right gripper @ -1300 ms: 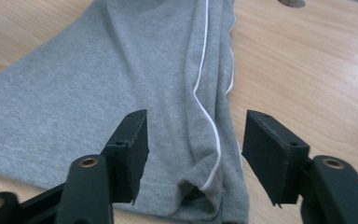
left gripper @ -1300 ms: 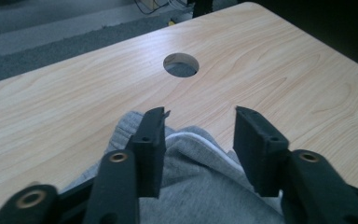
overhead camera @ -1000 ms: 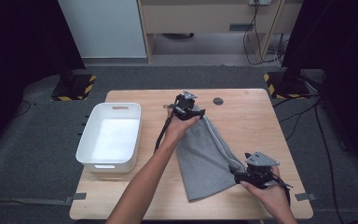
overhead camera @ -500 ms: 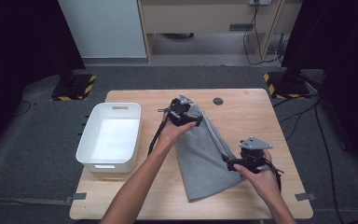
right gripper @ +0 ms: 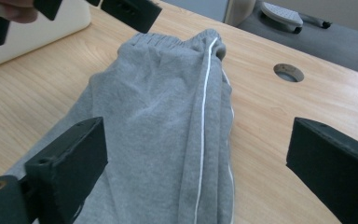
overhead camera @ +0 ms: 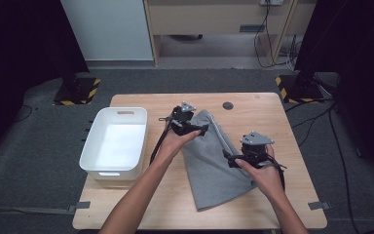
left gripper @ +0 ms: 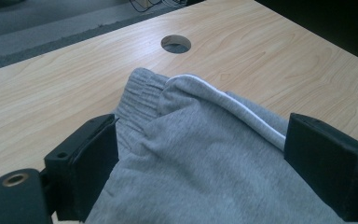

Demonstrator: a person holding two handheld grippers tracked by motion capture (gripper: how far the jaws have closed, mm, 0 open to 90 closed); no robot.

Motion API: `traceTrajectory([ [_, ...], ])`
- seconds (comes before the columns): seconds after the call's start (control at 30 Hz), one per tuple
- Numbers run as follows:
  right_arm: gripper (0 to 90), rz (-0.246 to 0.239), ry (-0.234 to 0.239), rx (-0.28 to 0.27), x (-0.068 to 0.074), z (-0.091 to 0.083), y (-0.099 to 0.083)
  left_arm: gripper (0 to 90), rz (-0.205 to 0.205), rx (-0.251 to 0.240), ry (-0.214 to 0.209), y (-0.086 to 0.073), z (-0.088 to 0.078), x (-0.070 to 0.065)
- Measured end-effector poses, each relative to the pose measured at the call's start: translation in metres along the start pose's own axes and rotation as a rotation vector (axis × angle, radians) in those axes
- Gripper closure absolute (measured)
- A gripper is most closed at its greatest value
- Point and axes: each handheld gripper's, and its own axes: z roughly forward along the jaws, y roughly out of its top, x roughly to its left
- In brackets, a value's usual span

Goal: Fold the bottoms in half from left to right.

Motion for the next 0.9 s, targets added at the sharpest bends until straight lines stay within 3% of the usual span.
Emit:
traceTrajectory([
  [0.37,9.0,-0.009,-0.022,0.0,-0.005,0.015,0.028,8.0,-0.012,-0.018,-0.012,-0.007,-0.013,0.011],
  [0.77,18.7,-0.009,0.015,0.052,-0.02,0.029,0.051,8.7,-0.004,-0.012,-0.008,-0.01,-0.019,0.015],
  [0.9,20.6,-0.034,0.024,0.09,-0.027,0.037,0.062,9.2,-0.009,-0.014,-0.023,-0.013,-0.02,0.015],
])
